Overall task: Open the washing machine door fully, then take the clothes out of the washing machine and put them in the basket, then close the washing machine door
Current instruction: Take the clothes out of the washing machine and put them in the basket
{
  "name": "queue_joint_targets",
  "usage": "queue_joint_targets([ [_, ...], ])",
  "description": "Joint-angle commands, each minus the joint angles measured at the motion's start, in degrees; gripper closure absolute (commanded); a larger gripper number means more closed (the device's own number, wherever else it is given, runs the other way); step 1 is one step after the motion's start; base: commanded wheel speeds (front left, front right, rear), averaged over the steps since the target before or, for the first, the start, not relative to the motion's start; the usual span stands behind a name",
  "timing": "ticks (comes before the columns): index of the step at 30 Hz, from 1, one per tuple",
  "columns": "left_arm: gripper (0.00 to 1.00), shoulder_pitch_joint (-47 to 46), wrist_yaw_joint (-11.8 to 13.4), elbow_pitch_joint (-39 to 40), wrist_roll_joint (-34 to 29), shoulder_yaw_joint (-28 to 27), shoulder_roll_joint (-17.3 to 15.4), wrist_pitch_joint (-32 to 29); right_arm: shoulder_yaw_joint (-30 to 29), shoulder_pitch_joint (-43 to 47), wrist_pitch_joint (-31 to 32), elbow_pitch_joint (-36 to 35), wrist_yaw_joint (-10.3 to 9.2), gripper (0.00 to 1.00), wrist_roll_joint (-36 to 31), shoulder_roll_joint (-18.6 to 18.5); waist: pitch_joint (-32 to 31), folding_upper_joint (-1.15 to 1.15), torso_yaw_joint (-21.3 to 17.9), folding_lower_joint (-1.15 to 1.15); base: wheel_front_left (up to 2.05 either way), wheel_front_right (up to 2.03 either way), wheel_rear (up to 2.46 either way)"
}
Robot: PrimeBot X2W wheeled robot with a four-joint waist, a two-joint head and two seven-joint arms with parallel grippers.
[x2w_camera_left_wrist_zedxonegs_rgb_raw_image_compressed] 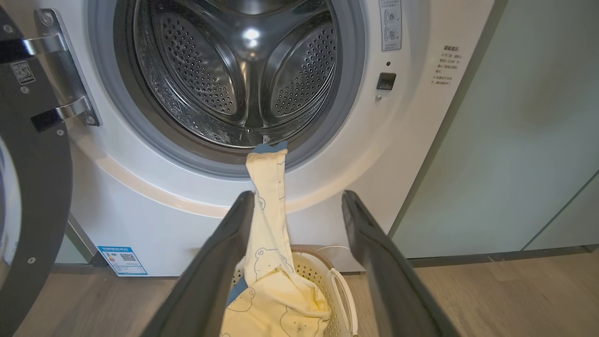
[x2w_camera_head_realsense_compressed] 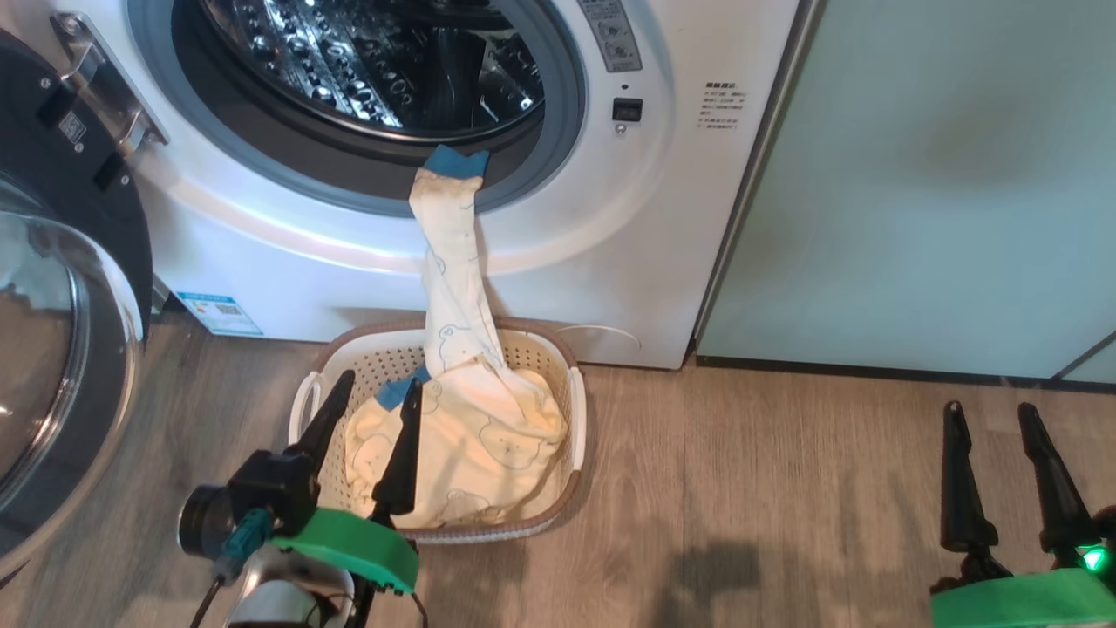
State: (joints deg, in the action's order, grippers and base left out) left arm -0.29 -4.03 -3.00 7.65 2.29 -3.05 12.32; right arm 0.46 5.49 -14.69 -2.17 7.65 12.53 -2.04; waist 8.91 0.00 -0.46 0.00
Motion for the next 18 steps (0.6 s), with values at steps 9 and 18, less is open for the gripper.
queue_joint_targets([
  [9,0.00,-5.4,0.2,-0.7,1.0,-1.1,-1.1,0.6,1.2,-2.9,-0.3,-2.5,-0.16,0.00,-0.3,-0.8,3.7,0.00,0.5,0.00,0.00,0.00,0.00],
  [18,0.00,-11.9,-0.5,-8.3,2.6,-1.0,-1.5,1.3,1.3,-5.1,-0.3,-3.3,-0.16,0.00,-0.1,-0.8,9.5,0.00,0.2,0.00,0.00,0.00,0.00],
])
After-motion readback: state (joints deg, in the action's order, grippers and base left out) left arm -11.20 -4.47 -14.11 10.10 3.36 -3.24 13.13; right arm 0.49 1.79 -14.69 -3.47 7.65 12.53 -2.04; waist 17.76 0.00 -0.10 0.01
